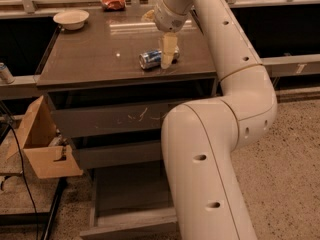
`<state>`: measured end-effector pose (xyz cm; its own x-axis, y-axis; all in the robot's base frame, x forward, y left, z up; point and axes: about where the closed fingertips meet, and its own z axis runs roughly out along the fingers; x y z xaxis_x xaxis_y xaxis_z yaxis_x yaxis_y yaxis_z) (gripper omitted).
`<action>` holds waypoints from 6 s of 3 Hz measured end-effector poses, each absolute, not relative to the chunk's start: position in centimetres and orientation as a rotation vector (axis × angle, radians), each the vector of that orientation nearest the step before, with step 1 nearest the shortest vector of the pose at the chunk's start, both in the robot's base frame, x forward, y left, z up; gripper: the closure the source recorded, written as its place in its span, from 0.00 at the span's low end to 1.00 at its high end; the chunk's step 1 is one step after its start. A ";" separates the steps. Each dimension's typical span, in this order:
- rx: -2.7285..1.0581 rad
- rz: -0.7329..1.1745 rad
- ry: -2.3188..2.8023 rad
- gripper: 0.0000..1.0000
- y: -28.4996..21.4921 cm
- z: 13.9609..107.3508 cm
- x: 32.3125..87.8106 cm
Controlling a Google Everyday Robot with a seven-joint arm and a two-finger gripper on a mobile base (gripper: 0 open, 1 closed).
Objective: Place redbull can into bottom drawer
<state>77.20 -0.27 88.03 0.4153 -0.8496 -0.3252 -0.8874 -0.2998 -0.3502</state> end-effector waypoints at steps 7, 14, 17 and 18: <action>-2.203 0.011 1.611 0.00 -0.8 84.1 79.9; -2.196 -0.034 1.661 1.00 -2.0 83.3 80.6; -2.179 -0.038 1.746 1.00 -2.0 89.1 76.6; -2.078 -0.029 1.756 1.00 -4.0 92.3 74.5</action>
Offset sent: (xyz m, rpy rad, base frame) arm 0.0055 0.0082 0.0017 0.0342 -0.0156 -0.0007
